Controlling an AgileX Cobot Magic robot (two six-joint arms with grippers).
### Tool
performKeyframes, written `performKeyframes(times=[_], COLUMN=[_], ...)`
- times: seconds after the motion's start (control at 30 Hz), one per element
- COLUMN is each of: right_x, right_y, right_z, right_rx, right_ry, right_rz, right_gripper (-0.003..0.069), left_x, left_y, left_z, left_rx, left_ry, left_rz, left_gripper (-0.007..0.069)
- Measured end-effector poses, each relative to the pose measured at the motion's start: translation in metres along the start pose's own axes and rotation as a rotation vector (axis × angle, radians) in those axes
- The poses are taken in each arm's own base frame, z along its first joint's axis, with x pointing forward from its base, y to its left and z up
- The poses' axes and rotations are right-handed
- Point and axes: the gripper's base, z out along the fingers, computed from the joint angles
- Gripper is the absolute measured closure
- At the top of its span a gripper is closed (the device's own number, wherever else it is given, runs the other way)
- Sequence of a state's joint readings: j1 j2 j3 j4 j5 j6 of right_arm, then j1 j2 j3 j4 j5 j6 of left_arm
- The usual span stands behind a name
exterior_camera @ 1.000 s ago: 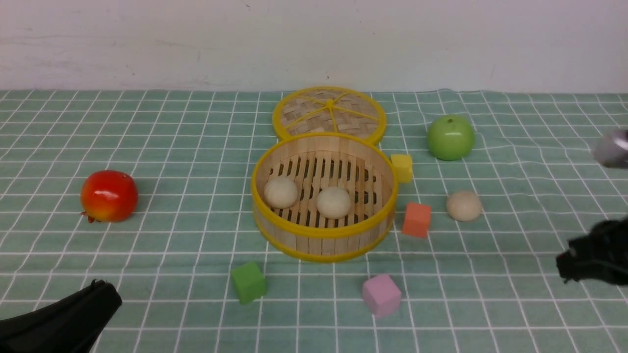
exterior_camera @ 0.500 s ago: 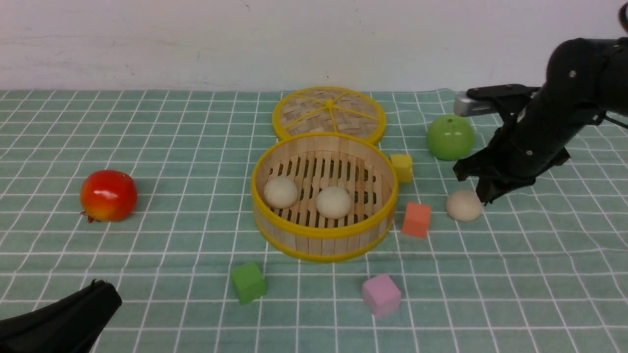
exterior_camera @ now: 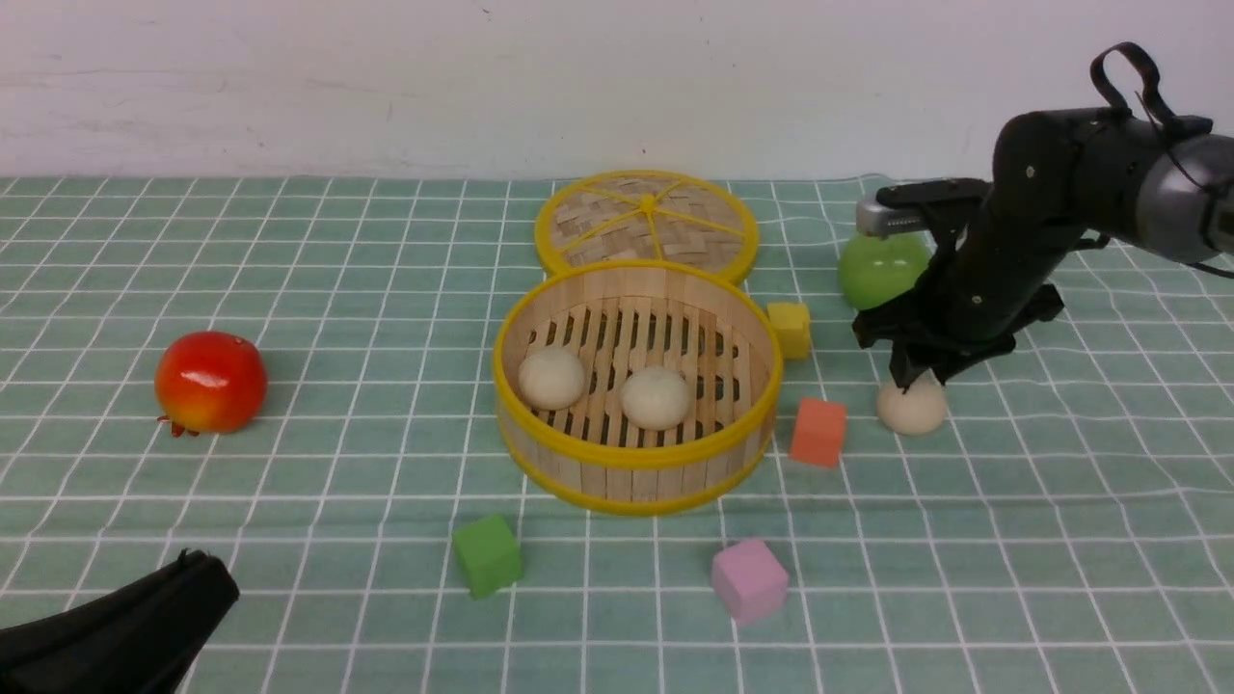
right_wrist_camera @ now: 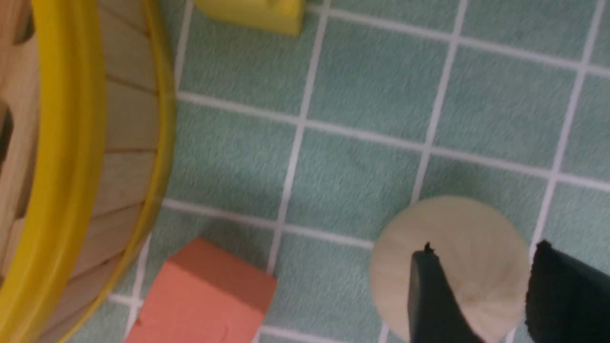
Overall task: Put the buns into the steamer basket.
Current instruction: Use the right arm to grab a steamed stuffed bun
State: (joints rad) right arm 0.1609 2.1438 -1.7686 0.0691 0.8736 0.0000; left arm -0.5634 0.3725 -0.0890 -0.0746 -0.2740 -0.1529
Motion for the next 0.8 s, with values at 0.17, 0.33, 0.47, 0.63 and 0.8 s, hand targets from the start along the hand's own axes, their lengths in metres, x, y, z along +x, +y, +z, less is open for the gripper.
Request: performKeyframes(times=[0.17, 0.33, 0.47, 0.63, 0.8], right_x=[-0.001, 0.002, 0.001, 0.002, -0.003], right_y=[0.0, -0.001, -0.001, -0.001, 0.004], right_z=[0.007, 0.021, 0.021, 0.018, -0.014], right_rx=[-0.002, -0.001, -0.003, -0.004, -0.028], right_ry=[-0.008, 0.013, 0.004, 0.017, -0.022], right_rz=[0.003, 0.005, 0.007, -0.03, -0.049], right_gripper=[0.0358, 0.0366, 0.0443, 0.0596, 0.0651], left_x=[0.0, 0.0, 0.0, 0.0, 0.0], left_y=[0.0, 0.0, 0.0, 0.0, 0.0], left_z=[0.0, 0.0, 0.0, 0.0, 0.0], left_rx=[0.0, 0.0, 0.0, 0.0, 0.0], left_ry=[0.0, 0.0, 0.0, 0.0, 0.0], left_rz=[0.0, 0.0, 0.0, 0.0, 0.0], left_gripper=[0.0614, 0.0614, 0.0614, 0.0608, 0.0604])
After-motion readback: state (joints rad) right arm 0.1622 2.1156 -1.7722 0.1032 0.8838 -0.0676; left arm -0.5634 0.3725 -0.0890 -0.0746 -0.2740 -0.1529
